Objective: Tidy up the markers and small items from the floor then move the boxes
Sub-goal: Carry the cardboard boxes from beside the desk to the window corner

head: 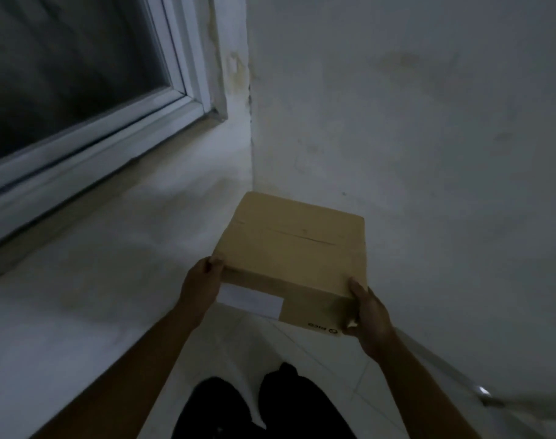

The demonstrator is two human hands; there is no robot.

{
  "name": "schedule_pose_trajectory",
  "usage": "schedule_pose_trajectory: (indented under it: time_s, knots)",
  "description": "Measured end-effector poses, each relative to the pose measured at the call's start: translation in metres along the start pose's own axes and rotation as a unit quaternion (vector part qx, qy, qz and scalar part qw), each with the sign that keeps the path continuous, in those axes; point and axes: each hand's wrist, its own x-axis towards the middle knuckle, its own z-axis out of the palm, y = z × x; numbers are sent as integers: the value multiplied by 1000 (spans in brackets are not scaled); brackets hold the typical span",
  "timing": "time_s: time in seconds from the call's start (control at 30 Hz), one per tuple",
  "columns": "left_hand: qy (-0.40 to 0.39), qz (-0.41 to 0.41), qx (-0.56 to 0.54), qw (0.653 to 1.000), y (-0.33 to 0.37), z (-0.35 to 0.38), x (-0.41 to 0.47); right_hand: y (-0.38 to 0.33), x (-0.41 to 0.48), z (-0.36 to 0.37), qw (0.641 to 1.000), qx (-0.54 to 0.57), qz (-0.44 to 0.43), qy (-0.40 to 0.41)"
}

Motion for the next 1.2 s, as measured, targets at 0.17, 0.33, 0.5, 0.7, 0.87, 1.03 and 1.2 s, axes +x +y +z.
schedule_pose_trajectory:
  time_s: [0.17, 0.33, 0.5, 0.7, 0.87, 1.03, 1.2]
  knots:
    - [-22, -36, 37, 998, 13, -21, 80, -12, 58, 51, 999, -2, 39, 37]
    - [-106, -2, 119, 987, 25, -35, 163, -10, 97, 93, 994, 4, 63, 92]
    - [-194, 27, 188, 962, 38, -29, 241, 0, 141, 136, 983, 57, 98, 146]
    - [-260, 35, 207, 943, 45, -15, 290, 11, 202, 177, 976, 83, 138, 145]
    - [-275, 46, 209, 937, 45, -1, 312, 10, 258, 197, 986, 55, 103, 115]
    - [-269, 44, 235, 933, 37, 18, 327, 33, 299, 218, 991, 2, 114, 77]
    - [-251, 98, 243, 932, 36, 24, 324, 46, 332, 232, 980, -55, 171, 81]
